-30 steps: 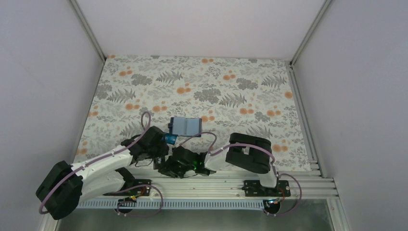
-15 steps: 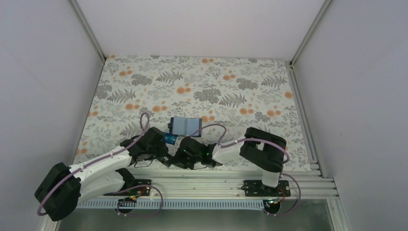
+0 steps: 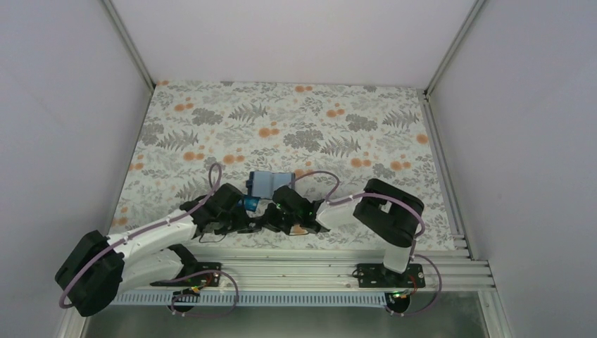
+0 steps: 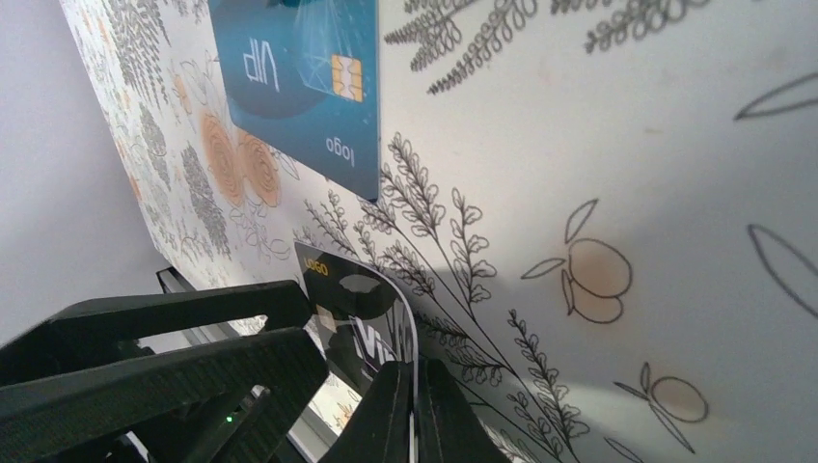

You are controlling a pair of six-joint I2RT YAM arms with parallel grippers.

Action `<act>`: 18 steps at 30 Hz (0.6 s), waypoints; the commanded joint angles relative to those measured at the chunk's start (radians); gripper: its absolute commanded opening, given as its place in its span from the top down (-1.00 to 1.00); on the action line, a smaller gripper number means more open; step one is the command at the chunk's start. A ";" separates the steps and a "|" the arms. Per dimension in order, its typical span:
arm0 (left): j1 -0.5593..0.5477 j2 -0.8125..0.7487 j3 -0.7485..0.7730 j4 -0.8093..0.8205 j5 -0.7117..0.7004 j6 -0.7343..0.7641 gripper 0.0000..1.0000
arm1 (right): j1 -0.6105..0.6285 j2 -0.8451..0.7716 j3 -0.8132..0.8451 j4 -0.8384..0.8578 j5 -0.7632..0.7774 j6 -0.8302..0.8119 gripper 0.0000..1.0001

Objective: Put the credit cards into the card holder

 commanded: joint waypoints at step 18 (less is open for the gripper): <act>-0.005 -0.016 0.263 -0.210 -0.108 0.098 0.03 | -0.158 -0.277 -0.027 -0.232 -0.093 -0.501 0.92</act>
